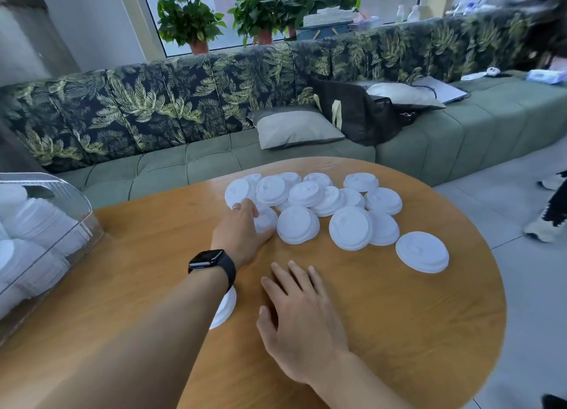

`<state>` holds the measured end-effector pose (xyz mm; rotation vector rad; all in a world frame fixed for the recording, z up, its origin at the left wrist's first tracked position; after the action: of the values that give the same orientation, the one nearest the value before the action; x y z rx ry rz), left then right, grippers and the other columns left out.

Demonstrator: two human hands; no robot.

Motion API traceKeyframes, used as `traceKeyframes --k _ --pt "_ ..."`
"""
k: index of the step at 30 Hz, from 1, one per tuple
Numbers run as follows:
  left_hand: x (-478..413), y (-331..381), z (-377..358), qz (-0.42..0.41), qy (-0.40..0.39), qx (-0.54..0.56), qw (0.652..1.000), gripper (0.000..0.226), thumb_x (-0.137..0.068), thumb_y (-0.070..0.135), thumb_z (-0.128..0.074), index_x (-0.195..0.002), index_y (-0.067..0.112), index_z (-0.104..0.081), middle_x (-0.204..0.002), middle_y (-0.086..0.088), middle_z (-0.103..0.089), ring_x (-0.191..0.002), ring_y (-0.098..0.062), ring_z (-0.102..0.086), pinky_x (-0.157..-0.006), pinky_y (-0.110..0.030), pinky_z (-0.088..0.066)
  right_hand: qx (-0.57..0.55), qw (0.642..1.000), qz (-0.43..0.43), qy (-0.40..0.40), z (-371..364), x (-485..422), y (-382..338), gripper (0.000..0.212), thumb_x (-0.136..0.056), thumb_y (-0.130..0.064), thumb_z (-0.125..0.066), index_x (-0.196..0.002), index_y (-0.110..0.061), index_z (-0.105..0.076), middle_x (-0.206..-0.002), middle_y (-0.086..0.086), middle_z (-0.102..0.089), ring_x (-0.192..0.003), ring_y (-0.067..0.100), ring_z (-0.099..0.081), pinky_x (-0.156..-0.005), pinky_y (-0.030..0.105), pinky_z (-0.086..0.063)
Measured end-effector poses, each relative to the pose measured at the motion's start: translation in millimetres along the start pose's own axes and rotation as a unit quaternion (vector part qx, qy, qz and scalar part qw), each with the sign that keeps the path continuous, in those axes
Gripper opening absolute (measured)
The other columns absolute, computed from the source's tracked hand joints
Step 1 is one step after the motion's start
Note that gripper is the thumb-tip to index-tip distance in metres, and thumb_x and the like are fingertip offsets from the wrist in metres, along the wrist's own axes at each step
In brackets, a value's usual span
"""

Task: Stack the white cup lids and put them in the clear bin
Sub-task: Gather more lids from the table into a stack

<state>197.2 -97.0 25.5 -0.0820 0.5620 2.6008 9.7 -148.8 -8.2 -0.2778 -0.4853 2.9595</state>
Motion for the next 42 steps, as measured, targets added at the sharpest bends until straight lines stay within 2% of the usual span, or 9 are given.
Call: traceKeyframes --k 2,5,10,14,19,23,28,32,42 --pt "7 -2 4 -0.006 0.012 0.013 1.000 0.049 -0.086 0.055 -0.068 -0.115 0.022 -0.046 -0.117 0.000 -0.054 -0.090 -0.022 -0.056 -0.065 -0.035 -0.042 -0.004 1.000 0.002 -0.006 3 0 -1 0.061 -0.098 -0.048 -0.025 -0.151 -0.027 -0.047 -0.166 -0.004 -0.034 -0.157 0.020 -0.020 -0.129 0.046 -0.010" --pt "24 -9 16 -0.010 0.031 0.036 0.999 0.060 -0.085 0.056 -0.069 -0.130 0.024 -0.045 -0.130 0.001 -0.052 -0.107 -0.023 -0.059 -0.077 -0.037 -0.049 -0.015 1.000 -0.006 -0.002 6 0 -1 0.058 -0.098 -0.047 -0.029 -0.147 -0.026 -0.051 -0.164 -0.004 -0.038 -0.155 0.020 -0.024 -0.129 0.046 -0.013" --pt "80 -42 43 0.010 0.099 0.151 0.984 0.066 -0.085 0.043 -0.072 -0.141 0.024 -0.045 -0.136 0.005 -0.050 -0.126 -0.015 -0.043 -0.093 -0.028 -0.038 -0.009 1.000 -0.012 -0.008 8 0 -3 0.054 -0.099 -0.045 -0.032 -0.148 -0.028 -0.050 -0.164 -0.007 -0.037 -0.155 0.018 -0.022 -0.129 0.042 -0.012" --pt "131 -75 49 0.046 0.099 0.195 0.975 0.073 -0.085 0.044 -0.075 -0.146 0.024 -0.041 -0.136 0.010 -0.049 -0.129 -0.012 -0.042 -0.101 -0.031 -0.041 -0.004 1.000 -0.018 -0.012 8 1 -5 0.053 -0.100 -0.045 -0.034 -0.149 -0.029 -0.049 -0.164 -0.009 -0.036 -0.155 0.017 -0.023 -0.129 0.041 -0.012" --pt "169 -86 42 0.037 0.096 0.208 0.973 0.071 -0.080 0.049 -0.077 -0.140 0.038 -0.041 -0.128 0.021 -0.048 -0.120 -0.004 -0.050 -0.094 -0.021 -0.041 -0.004 1.000 -0.020 -0.011 8 1 -6 0.053 -0.101 -0.045 -0.034 -0.150 -0.031 -0.047 -0.165 -0.010 -0.034 -0.155 0.015 -0.021 -0.129 0.040 -0.012" --pt "171 -80 41 0.009 0.096 0.182 0.979 0.069 -0.079 0.051 -0.078 -0.138 0.037 -0.044 -0.123 0.033 -0.043 -0.119 -0.005 -0.049 -0.099 -0.027 -0.044 0.002 1.000 -0.022 -0.010 7 2 -6 0.054 -0.100 -0.046 -0.033 -0.149 -0.029 -0.049 -0.164 -0.008 -0.037 -0.154 0.017 -0.024 -0.129 0.041 -0.015" --pt "172 -79 40 -0.017 0.093 0.135 0.986 0.073 -0.077 0.061 -0.075 -0.138 0.036 -0.044 -0.125 0.024 -0.051 -0.121 0.002 -0.044 -0.099 -0.024 -0.041 0.003 1.000 -0.024 -0.015 7 2 -8 0.054 -0.101 -0.045 -0.033 -0.151 -0.029 -0.047 -0.165 -0.007 -0.034 -0.155 0.017 -0.022 -0.129 0.040 -0.012" --pt "172 -78 38 -0.018 0.083 0.117 0.990 0.072 -0.077 0.069 -0.069 -0.136 0.037 -0.044 -0.125 0.024 -0.052 -0.119 0.003 -0.045 -0.096 -0.022 -0.040 0.002 1.000 -0.024 -0.013 8 2 -8 0.053 -0.100 -0.044 -0.034 -0.149 -0.029 -0.048 -0.164 -0.006 -0.036 -0.154 0.018 -0.023 -0.129 0.041 -0.012" --pt "171 -76 35 -0.025 0.077 0.075 0.994 0.063 -0.082 0.058 -0.071 -0.136 0.035 -0.047 -0.132 0.022 -0.051 -0.124 -0.003 -0.046 -0.100 -0.024 -0.037 0.004 1.000 -0.025 -0.007 8 1 -8 0.053 -0.100 -0.044 -0.036 -0.149 -0.028 -0.049 -0.164 -0.006 -0.037 -0.154 0.018 -0.024 -0.129 0.040 -0.013"
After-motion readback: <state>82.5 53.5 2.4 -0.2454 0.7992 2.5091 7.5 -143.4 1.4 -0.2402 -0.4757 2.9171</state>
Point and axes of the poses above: each hand's wrist, its own x-axis away from the middle knuckle, its own z-axis out of the back of the hand, y = z × x, the point moved 3 cm from there along -x, towards the middle knuckle
